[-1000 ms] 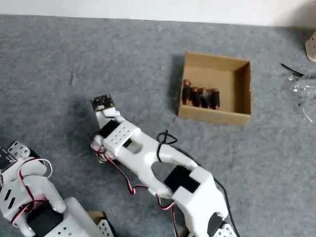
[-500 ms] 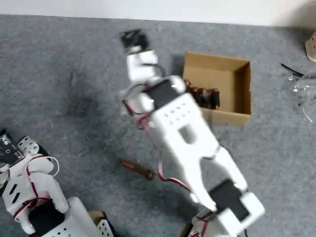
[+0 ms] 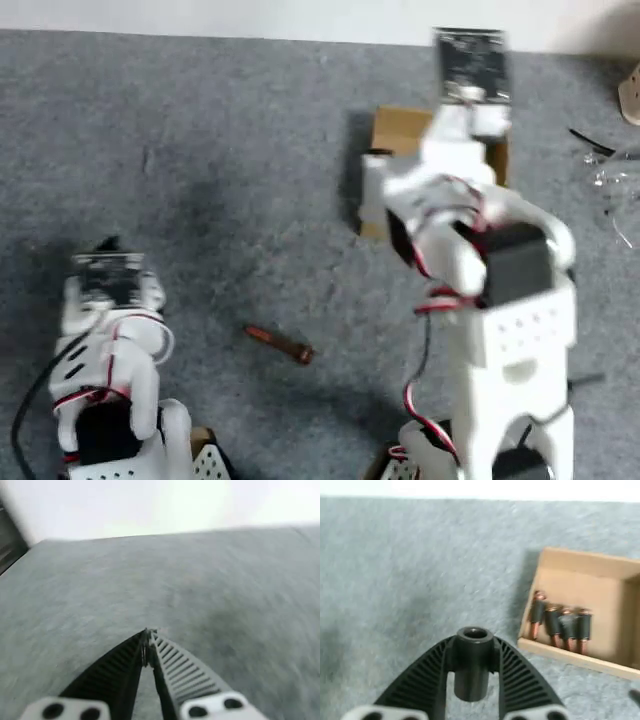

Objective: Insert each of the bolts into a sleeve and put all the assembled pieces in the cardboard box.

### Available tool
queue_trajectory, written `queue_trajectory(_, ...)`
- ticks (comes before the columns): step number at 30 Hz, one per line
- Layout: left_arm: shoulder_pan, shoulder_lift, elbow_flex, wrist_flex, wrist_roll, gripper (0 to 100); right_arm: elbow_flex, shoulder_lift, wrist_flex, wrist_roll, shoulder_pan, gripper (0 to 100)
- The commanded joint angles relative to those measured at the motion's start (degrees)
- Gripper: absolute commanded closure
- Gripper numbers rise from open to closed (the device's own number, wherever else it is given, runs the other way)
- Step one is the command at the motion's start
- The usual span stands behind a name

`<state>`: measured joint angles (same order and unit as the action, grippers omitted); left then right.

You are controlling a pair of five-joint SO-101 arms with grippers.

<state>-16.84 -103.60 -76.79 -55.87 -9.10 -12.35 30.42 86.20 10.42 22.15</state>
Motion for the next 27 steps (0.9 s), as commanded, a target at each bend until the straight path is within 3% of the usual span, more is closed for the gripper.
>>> queue_trajectory(1,12.18,-0.48,0.48,-3.52,-7.74,98,4.53,7.34,-0.40,-0.88,-1.98,99.4)
queue_trajectory(6,23.16,-0.48,0.57,-8.44,-14.77,98,19.47,19.47,-5.93,-4.75,-2.15,99.4)
queue_trajectory(12,31.78,-0.04,0.75,-12.04,-21.71,98,41.36,37.14,-13.23,-10.90,-2.24,99.4)
queue_trajectory(18,42.51,1.19,2.51,-17.49,-23.38,98,61.49,52.70,-20.88,-16.70,-5.14,99.4)
queue_trajectory(22,49.36,11.12,7.43,-20.13,-26.02,98,71.34,57.80,-27.65,-16.44,-11.03,99.4)
queue_trajectory(27,50.51,31.52,17.36,-20.22,-30.95,98,79.87,61.05,-29.76,-16.44,-12.18,99.4)
